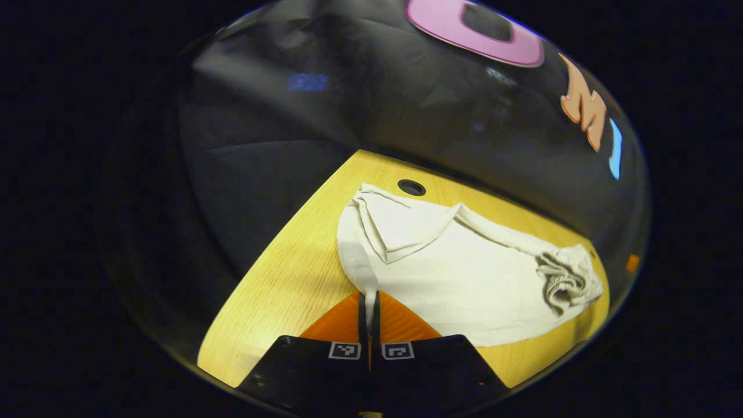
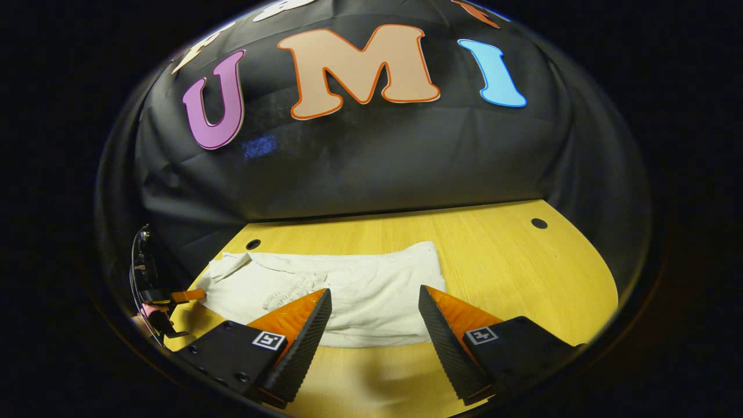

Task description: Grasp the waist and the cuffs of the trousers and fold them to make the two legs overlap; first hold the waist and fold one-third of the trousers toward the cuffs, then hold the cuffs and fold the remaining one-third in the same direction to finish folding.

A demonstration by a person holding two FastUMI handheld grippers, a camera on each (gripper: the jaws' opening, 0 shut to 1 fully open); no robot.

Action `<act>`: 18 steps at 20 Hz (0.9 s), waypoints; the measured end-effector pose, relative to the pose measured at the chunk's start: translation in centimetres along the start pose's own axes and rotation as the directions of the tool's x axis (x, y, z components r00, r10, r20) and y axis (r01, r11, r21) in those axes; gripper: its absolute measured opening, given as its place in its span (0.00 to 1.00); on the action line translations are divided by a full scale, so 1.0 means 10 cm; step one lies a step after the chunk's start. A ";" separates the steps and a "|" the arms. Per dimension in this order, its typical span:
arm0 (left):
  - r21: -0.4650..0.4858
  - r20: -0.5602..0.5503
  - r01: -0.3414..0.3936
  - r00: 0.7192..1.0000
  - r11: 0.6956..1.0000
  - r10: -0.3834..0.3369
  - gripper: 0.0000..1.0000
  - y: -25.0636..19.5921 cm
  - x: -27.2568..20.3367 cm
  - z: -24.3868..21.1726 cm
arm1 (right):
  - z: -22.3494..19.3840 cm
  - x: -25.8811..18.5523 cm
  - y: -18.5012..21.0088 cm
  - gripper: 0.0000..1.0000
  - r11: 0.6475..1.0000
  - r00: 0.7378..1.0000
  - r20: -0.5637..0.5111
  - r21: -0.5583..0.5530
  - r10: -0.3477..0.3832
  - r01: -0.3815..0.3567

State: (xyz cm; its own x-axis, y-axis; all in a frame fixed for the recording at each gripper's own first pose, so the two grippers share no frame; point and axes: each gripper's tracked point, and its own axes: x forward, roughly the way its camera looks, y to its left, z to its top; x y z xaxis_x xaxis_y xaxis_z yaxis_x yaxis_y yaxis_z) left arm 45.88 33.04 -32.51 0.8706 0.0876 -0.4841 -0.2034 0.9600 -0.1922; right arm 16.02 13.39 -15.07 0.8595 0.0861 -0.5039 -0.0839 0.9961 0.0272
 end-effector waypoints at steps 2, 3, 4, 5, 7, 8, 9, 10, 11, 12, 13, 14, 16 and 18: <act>-0.072 0.029 0.024 0.999 0.997 -0.022 0.00 -0.07 -0.07 0.10 | 0.02 -0.07 -0.11 0.97 1.000 1.000 0.004 0.007 -0.017 0.017; -0.093 0.047 0.041 0.998 0.995 -0.037 0.00 -0.12 -0.10 0.15 | 0.03 -0.11 -0.18 0.97 1.000 1.000 0.008 0.011 -0.026 0.025; -0.104 0.061 0.057 0.997 0.993 -0.051 0.00 -0.20 -0.15 0.22 | 0.04 -0.14 -0.24 0.97 0.999 0.999 0.011 0.016 -0.032 0.032; -0.109 0.074 0.076 0.995 0.991 -0.068 0.00 -0.33 -0.21 0.27 | 0.04 -0.17 -0.31 0.97 0.999 0.999 0.012 0.023 -0.040 0.040; -0.092 0.104 0.121 0.988 0.988 -0.111 0.00 -0.63 -0.30 0.42 | 0.07 -0.23 -0.43 0.97 0.998 0.999 0.019 0.040 -0.049 0.048; -0.070 0.117 0.141 0.984 0.988 -0.132 0.00 -0.80 -0.37 0.49 | 0.09 -0.26 -0.51 0.97 0.998 0.998 0.022 0.046 -0.050 0.049; -0.043 0.132 0.159 0.979 0.986 -0.153 0.00 -0.99 -0.44 0.56 | 0.10 -0.29 -0.58 0.97 0.997 0.998 0.025 0.050 -0.051 0.050; -0.015 0.146 0.178 0.974 0.984 -0.174 0.00 -1.18 -0.49 0.62 | 0.09 -0.31 -0.65 0.97 0.997 0.998 0.025 0.050 -0.053 0.052; 0.011 0.155 0.197 0.968 0.980 -0.196 0.00 -1.39 -0.53 0.67 | 0.09 -0.34 -0.72 0.97 0.997 0.998 0.024 0.053 -0.055 0.053; 0.034 0.160 0.214 0.963 0.976 -0.216 0.00 -1.59 -0.57 0.72 | 0.10 -0.37 -0.78 0.97 0.997 0.999 0.023 0.060 -0.048 0.047; 0.053 0.158 0.226 0.960 0.973 -0.232 0.00 -1.81 -0.61 0.73 | 0.08 -0.40 -0.85 0.97 0.997 0.999 0.022 0.067 -0.042 0.040; 0.067 0.156 0.242 0.956 0.968 -0.250 0.00 -2.04 -0.65 0.75 | 0.08 -0.43 -0.90 0.97 0.997 0.999 0.020 0.070 -0.038 0.037; 0.100 0.154 0.279 0.944 0.955 -0.292 0.00 -2.54 -0.70 0.79 | 0.04 -0.47 -1.06 0.92 0.997 0.999 0.013 0.062 -0.035 0.035; 0.161 0.147 0.307 0.932 0.938 -0.330 0.00 -3.02 -0.76 0.75 | 0.02 -0.53 -1.20 0.92 0.999 0.999 0.006 0.042 -0.033 0.033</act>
State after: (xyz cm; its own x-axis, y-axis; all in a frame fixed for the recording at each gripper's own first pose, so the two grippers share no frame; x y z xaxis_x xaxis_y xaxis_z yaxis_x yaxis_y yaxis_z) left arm 48.77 5.41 -16.65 0.9449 -0.1964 -0.2620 0.1484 0.9701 -0.1919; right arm 12.52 0.97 -12.54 0.8649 0.0534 -0.4990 -0.0343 0.9983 0.0474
